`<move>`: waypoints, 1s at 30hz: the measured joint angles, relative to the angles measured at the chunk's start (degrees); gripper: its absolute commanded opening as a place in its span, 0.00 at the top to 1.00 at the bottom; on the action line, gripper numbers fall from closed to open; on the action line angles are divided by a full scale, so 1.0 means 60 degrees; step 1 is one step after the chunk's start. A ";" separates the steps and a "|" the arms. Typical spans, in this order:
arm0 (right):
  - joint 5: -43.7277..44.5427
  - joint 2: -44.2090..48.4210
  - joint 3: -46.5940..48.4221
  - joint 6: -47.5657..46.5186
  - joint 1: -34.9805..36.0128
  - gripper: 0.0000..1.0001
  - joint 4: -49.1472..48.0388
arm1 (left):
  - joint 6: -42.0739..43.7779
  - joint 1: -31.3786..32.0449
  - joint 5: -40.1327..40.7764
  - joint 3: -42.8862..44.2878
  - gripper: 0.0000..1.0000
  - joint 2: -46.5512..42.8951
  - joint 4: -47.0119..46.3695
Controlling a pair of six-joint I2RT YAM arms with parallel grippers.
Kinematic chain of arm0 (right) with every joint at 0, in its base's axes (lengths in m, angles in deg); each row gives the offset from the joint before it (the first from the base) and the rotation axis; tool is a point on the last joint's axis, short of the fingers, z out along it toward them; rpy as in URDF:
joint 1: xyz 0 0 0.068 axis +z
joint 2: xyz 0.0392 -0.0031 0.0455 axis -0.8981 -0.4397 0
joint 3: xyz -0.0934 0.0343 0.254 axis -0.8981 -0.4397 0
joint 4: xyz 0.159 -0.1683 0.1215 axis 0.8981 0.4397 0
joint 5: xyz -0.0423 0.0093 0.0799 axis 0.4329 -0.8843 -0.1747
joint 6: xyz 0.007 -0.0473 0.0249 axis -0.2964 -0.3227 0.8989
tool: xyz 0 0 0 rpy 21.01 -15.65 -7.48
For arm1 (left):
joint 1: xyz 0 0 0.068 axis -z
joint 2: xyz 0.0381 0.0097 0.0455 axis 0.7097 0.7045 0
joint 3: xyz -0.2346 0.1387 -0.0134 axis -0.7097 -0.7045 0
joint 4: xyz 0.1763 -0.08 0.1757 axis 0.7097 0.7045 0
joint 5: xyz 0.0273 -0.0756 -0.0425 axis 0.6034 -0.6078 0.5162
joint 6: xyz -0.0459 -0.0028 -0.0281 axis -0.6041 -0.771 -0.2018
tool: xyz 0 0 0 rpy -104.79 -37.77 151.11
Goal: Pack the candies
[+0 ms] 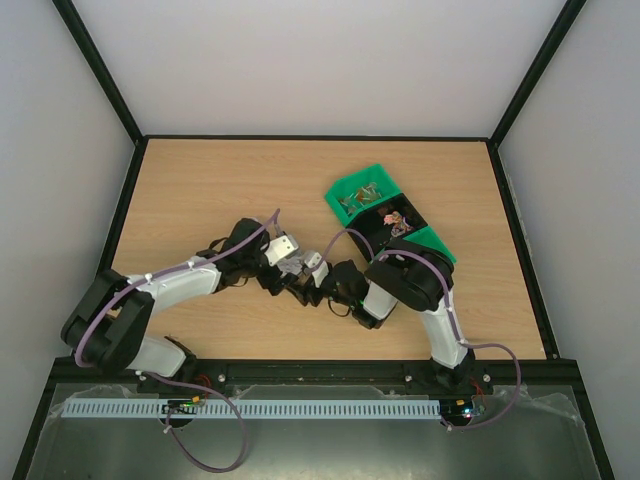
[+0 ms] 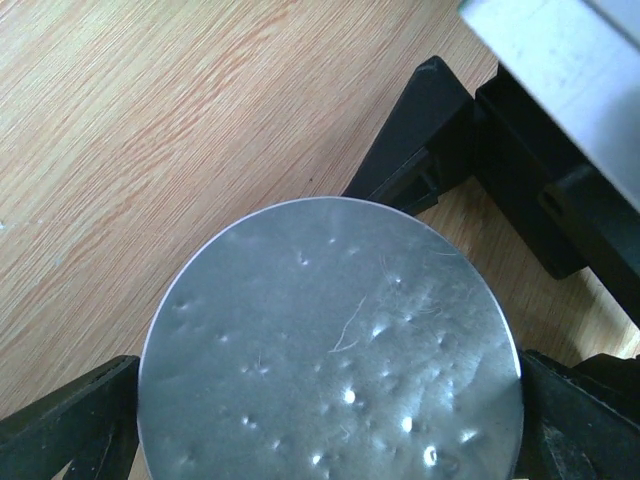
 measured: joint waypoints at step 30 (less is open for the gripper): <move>-0.2794 0.0404 -0.0801 -0.1417 -0.0280 0.70 0.0029 | 0.3606 -0.0379 -0.2007 -0.0051 0.16 -0.0790 0.2510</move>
